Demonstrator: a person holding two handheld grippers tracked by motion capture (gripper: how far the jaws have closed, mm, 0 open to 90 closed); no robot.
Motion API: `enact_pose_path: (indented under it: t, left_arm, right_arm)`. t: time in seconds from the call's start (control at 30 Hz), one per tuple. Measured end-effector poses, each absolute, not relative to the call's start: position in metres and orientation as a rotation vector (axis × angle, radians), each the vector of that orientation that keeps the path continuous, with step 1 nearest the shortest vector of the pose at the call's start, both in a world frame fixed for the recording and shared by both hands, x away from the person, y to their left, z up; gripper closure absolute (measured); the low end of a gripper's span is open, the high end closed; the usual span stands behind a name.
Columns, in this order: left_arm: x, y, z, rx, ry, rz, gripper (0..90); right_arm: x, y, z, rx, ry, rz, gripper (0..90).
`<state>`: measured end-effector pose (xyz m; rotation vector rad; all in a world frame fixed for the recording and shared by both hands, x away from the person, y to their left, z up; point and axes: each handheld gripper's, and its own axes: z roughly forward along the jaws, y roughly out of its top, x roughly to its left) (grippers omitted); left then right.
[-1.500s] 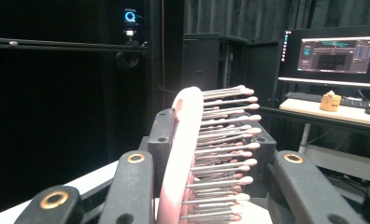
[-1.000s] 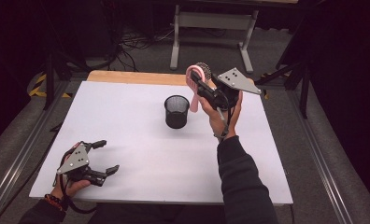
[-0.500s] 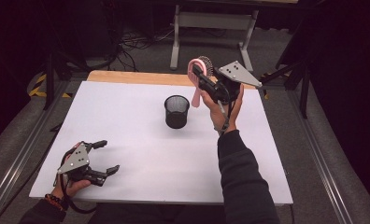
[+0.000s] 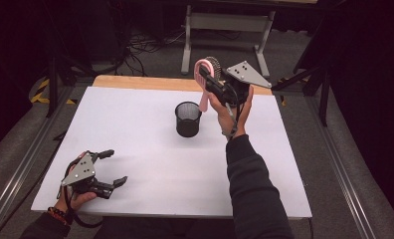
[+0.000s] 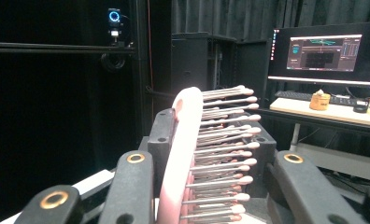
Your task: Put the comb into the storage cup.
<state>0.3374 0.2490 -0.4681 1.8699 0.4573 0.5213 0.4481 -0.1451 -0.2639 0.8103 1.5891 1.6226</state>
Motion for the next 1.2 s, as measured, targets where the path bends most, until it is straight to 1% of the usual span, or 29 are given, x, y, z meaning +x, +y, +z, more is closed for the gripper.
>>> enact_pose_path:
  t: [0.9, 1.2]
  left_arm:
    - [0.337, 0.249, -0.468, 1.873, 0.445, 0.52, 5.5]
    - [0.337, 0.249, -0.468, 1.878, 0.443, 0.519, 5.5]
  right_arm:
    - [0.464, -0.13, -0.278, 0.843, 1.608, 1.656, 63.3]
    - [0.467, -0.126, -0.284, 0.827, 1.643, 1.618, 63.3]
